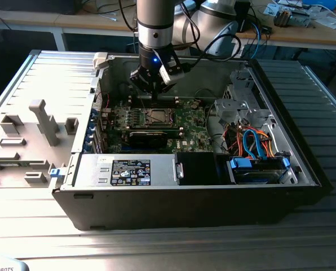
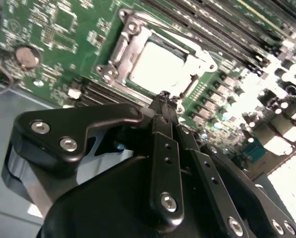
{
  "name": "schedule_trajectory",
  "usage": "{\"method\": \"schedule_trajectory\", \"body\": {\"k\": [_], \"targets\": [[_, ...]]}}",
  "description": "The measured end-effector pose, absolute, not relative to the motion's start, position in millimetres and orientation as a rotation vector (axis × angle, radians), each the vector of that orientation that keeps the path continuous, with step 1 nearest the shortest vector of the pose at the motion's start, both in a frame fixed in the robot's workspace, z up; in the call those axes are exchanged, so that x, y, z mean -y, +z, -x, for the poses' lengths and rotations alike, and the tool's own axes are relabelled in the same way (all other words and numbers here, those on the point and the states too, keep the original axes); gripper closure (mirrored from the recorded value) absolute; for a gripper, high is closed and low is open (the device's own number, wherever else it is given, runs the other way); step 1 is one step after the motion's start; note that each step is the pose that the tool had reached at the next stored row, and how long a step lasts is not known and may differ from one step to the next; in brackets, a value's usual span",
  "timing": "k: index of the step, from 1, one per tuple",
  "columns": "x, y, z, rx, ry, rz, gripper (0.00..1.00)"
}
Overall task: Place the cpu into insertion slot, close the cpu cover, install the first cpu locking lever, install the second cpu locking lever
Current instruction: 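Install the first cpu locking lever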
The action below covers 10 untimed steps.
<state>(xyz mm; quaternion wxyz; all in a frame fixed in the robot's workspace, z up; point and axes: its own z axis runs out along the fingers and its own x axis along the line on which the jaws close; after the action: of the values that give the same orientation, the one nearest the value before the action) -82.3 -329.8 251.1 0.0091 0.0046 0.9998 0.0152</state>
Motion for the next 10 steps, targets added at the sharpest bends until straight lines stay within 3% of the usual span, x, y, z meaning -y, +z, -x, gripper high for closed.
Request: {"method": "schedule_trajectory", "body": {"k": [10], "targets": [[329.9,251.0,100.9,-3.122,0.047,-0.014,0.89]]}}
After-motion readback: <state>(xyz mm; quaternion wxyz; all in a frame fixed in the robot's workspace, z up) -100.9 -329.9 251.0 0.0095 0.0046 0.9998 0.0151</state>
